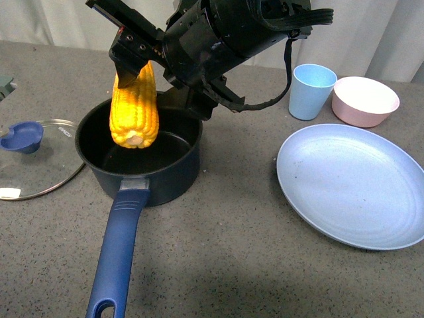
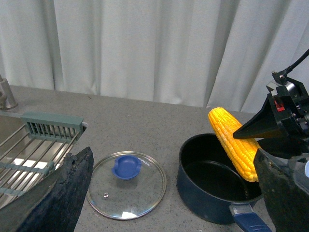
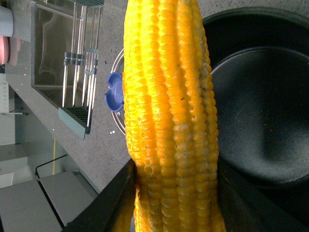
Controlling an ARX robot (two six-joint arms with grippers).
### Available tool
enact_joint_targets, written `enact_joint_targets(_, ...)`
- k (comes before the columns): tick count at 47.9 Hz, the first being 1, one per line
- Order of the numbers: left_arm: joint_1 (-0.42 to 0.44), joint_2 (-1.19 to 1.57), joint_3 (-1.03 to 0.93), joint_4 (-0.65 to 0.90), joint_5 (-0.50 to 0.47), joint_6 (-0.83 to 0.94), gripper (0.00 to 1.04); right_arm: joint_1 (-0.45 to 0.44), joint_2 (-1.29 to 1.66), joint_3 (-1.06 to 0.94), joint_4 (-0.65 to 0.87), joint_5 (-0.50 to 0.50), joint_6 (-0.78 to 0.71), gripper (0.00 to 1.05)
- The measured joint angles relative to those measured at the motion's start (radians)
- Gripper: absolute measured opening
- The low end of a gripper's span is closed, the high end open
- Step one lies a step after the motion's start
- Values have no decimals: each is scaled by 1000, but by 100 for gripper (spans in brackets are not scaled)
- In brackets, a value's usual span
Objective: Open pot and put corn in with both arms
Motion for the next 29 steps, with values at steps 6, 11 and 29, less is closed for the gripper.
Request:
enact_joint_targets(6,0,0,0,0,0,0,98,0,0,0,-2,13,-18,68)
enact_joint_targets(11,0,0,0,0,0,0,98,-4,-2,-4,12,21,-27,84)
enact_joint_targets(29,0,0,0,0,0,0,98,-52,-211,-259,182,287,-162,96)
